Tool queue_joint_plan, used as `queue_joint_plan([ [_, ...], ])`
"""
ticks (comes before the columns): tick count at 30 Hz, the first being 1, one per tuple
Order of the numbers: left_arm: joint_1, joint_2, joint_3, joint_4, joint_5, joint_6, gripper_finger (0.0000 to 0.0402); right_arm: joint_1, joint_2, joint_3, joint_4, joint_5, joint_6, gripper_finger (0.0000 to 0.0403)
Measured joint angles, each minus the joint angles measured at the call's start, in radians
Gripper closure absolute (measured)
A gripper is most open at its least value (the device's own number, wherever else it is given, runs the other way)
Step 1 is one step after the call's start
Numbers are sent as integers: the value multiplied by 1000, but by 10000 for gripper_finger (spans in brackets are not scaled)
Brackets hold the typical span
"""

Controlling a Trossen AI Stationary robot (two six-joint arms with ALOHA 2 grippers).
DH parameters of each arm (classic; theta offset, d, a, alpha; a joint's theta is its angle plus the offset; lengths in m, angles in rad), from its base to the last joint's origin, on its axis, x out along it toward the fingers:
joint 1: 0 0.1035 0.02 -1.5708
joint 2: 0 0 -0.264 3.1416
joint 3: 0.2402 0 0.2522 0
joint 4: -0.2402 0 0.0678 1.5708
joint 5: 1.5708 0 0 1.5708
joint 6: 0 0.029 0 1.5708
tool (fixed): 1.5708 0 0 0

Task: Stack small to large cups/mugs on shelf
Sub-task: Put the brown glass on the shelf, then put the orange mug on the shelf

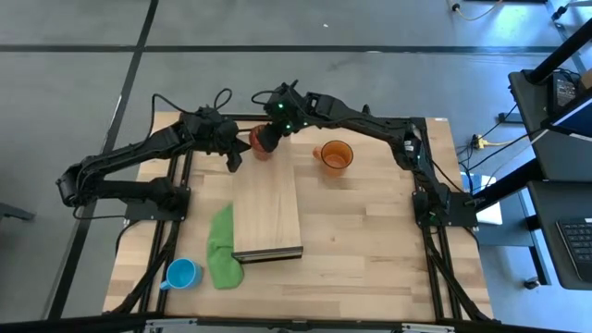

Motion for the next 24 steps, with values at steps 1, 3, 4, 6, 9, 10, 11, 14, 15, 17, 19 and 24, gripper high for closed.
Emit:
queue_joint_plan([
  [1,0,0,0,0,0,3,401,-2,0,1,2,-2,0,295],
  [3,0,0,0,-6,0,3,401,-9,0,4,3,-28,-2,295],
  [4,0,0,0,-7,0,3,401,-12,0,5,3,-42,-1,295],
  [6,0,0,0,-13,0,4,401,-14,-1,5,3,-50,1,295],
  [9,0,0,-17,-7,0,4,401,-14,-1,5,9,-50,2,295],
  [10,0,0,-28,-9,0,3,401,-14,-1,5,14,-50,6,295],
  [11,0,0,-39,-10,-1,3,401,-14,-1,5,15,-51,10,295],
  [14,0,-7,-71,-11,-1,-14,401,-15,-1,5,20,-76,14,295],
  [15,0,-11,-75,-13,-1,-16,401,-15,-1,5,24,-76,12,295],
  [17,0,-27,-76,-8,-1,-16,401,-18,-3,6,31,-76,0,295],
  [19,0,-45,-76,23,-1,-19,401,-23,-4,16,31,-76,-8,295],
  [24,12,-77,-76,52,-1,-31,401,-40,-20,20,65,-93,-7,295],
])
